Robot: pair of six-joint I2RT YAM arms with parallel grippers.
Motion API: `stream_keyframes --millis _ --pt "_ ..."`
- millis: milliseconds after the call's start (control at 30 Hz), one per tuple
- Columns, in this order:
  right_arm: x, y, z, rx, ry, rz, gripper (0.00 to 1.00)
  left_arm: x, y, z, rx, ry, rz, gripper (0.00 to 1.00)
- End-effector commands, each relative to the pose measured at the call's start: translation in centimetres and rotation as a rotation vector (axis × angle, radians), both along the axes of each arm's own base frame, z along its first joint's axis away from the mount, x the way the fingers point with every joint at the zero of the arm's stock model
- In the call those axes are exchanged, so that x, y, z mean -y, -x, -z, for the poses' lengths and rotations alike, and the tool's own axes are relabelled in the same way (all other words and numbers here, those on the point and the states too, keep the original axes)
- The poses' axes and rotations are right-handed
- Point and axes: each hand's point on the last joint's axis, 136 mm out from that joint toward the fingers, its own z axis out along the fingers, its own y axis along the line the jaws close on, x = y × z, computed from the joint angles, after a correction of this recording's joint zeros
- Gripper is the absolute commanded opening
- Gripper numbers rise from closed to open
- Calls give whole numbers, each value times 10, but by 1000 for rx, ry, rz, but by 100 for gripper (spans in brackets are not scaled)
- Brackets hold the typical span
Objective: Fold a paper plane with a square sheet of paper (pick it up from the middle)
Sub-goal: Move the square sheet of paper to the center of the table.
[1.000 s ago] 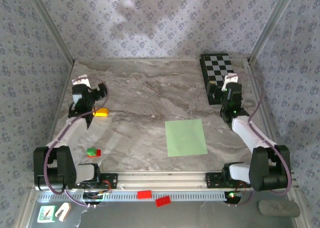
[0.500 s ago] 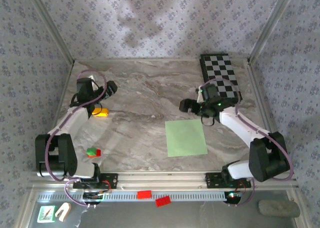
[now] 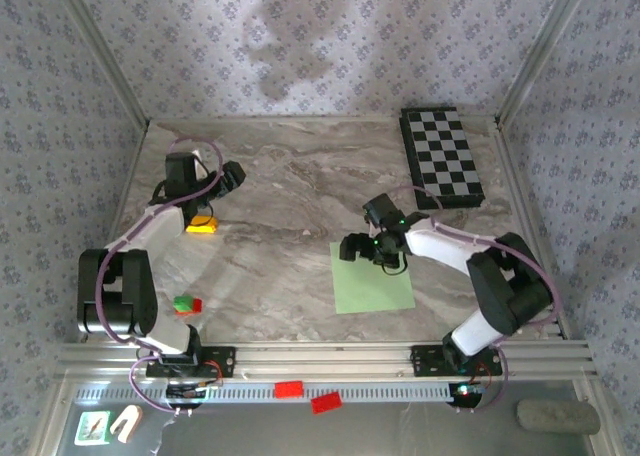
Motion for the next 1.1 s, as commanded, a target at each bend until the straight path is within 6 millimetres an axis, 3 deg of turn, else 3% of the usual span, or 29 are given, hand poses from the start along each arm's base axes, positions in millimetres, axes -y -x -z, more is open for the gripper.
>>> stream_keyframes --millis 0,167,367,433,567,700,800,867,933,1067 --pt "-6 -13 1 25 34 4 93 6 -4 -9 12 15 16 100" --pt "-19 -33 15 31 55 20 93 6 -1 -6 -6 14 15 100" --pt "-45 -84 22 35 63 151 92 4 5 0 -50 14 -6 100" --pt "-62 -106 23 27 38 222 92 3 8 4 -70 13 -11 100" --pt "-96 -126 28 -29 -34 294 89 2 16 12 -128 1 -23 100" --pt "-127 -136 16 -44 -128 284 89 5 23 17 -177 -11 -22 100" --pt "-141 -145 -16 -6 -217 246 88 10 28 22 -218 -28 -3 100" --pt "-136 -155 -50 58 -277 234 89 16 31 24 -250 -44 21 100" --pt "-119 -160 -75 127 -288 242 90 25 34 26 -277 -70 56 100" --pt "-62 -164 -93 237 -229 275 94 55 39 32 -331 -176 160 100"
